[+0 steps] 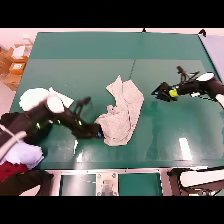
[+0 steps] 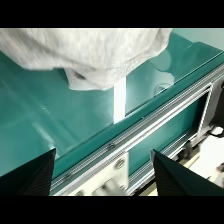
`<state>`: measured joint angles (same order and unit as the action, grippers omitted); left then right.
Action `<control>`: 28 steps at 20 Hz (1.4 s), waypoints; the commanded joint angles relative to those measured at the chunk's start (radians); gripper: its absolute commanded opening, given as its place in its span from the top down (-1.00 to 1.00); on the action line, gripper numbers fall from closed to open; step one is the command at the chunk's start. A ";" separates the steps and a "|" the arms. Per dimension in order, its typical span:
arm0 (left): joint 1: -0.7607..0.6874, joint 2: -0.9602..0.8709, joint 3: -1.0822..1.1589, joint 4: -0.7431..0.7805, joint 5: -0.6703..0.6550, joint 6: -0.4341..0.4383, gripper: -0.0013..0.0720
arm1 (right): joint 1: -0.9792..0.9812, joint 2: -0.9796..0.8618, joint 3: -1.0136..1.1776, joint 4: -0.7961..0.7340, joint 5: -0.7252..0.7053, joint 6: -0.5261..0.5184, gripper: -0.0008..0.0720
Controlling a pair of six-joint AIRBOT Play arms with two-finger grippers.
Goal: Fold the shirts.
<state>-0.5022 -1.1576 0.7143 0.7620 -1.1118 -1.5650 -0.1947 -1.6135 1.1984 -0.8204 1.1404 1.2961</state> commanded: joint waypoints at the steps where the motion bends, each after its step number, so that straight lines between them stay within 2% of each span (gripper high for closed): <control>1: -0.144 -0.003 -0.179 -0.169 0.324 -0.020 -0.87 | 0.070 -0.108 0.048 0.020 0.000 -0.015 -0.26; 5: -0.202 -0.095 -0.178 -0.311 0.462 0.056 -0.87 | 0.109 -0.164 0.079 0.027 -0.037 -0.015 -0.26; 7: -0.202 -0.114 -0.178 -0.343 0.507 0.057 -0.86 | 0.117 -0.181 0.114 0.028 -0.037 -0.015 -0.25; 8: -0.202 -0.114 -0.178 -0.343 0.520 0.058 -0.41 | 0.118 -0.184 0.128 0.029 -0.036 -0.014 -0.12; 9: -0.202 -0.114 -0.178 -0.343 0.525 0.075 0.56 | 0.118 -0.185 0.135 0.029 -0.036 -0.014 0.09; 10: -0.202 -0.114 -0.178 -0.344 0.525 0.098 0.91 | 0.118 -0.185 0.138 0.028 -0.029 -0.015 0.45; 11: -0.202 -0.113 -0.178 -0.344 0.525 0.100 0.91 | 0.117 -0.184 0.138 0.028 -0.012 -0.027 0.95; 14: -0.146 -0.042 -0.166 -0.335 0.491 0.122 0.91 | 0.098 -0.170 0.172 0.028 0.105 -0.045 0.94; 18: 0.029 0.206 -0.012 -0.254 0.408 0.126 0.92 | 0.035 0.017 0.233 0.065 0.167 -0.044 0.95; 23: 0.226 0.376 0.398 -0.180 0.259 0.126 0.91 | -0.080 0.414 0.301 0.166 0.184 -0.056 0.94; 28: 0.236 0.378 0.845 -0.060 0.220 0.126 0.92 | -0.143 0.803 0.312 0.154 0.104 -0.072 0.94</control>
<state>-0.2874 -0.7963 1.3323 0.6231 -0.8562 -1.4387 -0.2996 -1.0206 1.5005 -0.6640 1.3003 1.2327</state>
